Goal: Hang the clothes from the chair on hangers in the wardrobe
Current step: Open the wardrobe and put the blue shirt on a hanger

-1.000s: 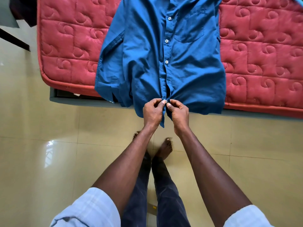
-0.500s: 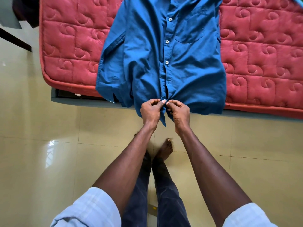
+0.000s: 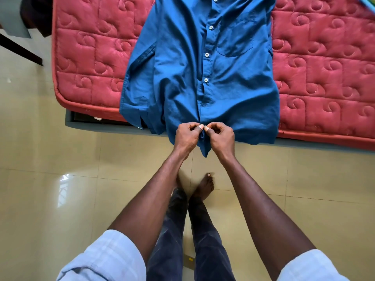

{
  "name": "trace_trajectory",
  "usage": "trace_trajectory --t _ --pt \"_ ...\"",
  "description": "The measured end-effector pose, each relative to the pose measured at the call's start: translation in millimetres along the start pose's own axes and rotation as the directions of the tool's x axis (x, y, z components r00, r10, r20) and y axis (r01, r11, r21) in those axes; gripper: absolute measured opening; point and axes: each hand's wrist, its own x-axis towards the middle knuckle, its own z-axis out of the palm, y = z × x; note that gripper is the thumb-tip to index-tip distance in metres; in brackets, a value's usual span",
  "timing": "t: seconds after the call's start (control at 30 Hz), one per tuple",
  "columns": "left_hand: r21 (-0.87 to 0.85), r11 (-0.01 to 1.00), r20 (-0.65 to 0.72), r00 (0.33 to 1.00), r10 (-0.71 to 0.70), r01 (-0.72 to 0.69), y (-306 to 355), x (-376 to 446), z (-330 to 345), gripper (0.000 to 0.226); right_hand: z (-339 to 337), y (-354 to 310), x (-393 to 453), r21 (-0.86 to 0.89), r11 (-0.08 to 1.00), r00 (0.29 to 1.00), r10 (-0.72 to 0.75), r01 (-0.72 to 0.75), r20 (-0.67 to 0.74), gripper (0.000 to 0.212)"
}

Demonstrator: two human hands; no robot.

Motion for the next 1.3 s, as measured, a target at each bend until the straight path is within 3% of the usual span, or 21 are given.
trace_trajectory --t 0.13,0.27,0.37,0.43,0.5,0.6,0.73,0.87,1.03,1.17,1.3 --pt "0.055 0.997 0.014 0.999 0.052 -0.053 0.7 2.6 -2.2 0.021 -7.6 -7.3 7.6 0.044 0.996 0.991 0.067 -0.073 0.119 0.011" --pt "0.129 0.983 -0.008 0.991 0.13 -0.128 1.4 0.8 -0.5 0.018 -17.4 -10.4 18.1 0.126 0.966 0.935 0.178 -0.225 0.305 0.016" --pt "0.06 0.993 0.068 0.992 0.102 -0.106 1.5 6.4 -2.4 0.019 -22.5 -12.0 24.1 0.121 0.947 0.912 0.243 -0.296 0.33 0.014" --pt "0.038 0.997 0.116 0.991 0.068 -0.072 3.5 12.1 -4.7 0.021 -21.6 -12.9 26.1 0.073 0.968 0.943 0.215 -0.24 0.252 0.013" --pt "0.081 0.994 0.08 0.995 0.063 -0.07 8.8 16.3 -4.5 0.016 -20.1 -14.0 28.1 -0.027 0.989 0.976 0.146 -0.144 0.164 0.012" --pt "0.24 0.962 -0.09 0.984 0.156 -0.131 15.8 22.5 -3.8 0.017 -19.8 -19.4 35.1 -0.159 0.987 0.999 0.042 -0.038 0.022 0.015" --pt "0.372 0.898 -0.255 0.905 0.341 -0.233 38.5 34.3 -6.2 0.017 -27.4 -44.9 60.8 -0.196 0.972 0.981 -0.157 0.132 -0.116 0.005" --pt "0.437 0.846 -0.291 0.842 0.453 -0.304 71.6 75.2 -8.8 0.02 -31.6 -79.3 107.1 -0.252 0.937 0.952 -0.279 0.241 -0.128 0.009" --pt "0.538 0.758 -0.253 0.787 0.563 -0.369 123.4 160.7 -7.9 0.03 -28.4 -125.2 180.0 -0.315 0.913 0.948 -0.303 0.258 -0.101 0.026" --pt "0.587 0.708 -0.146 0.809 0.569 -0.392 173.8 224.0 -7.8 0.038 -18.9 -166.2 243.0 -0.453 0.827 0.923 -0.384 0.333 -0.024 0.044" --pt "0.629 0.666 -0.07 0.825 0.561 -0.4 207.9 278.1 -13.9 0.047 -14.5 -183.4 298.5 -0.564 0.759 0.94 -0.328 0.324 0.097 0.055"
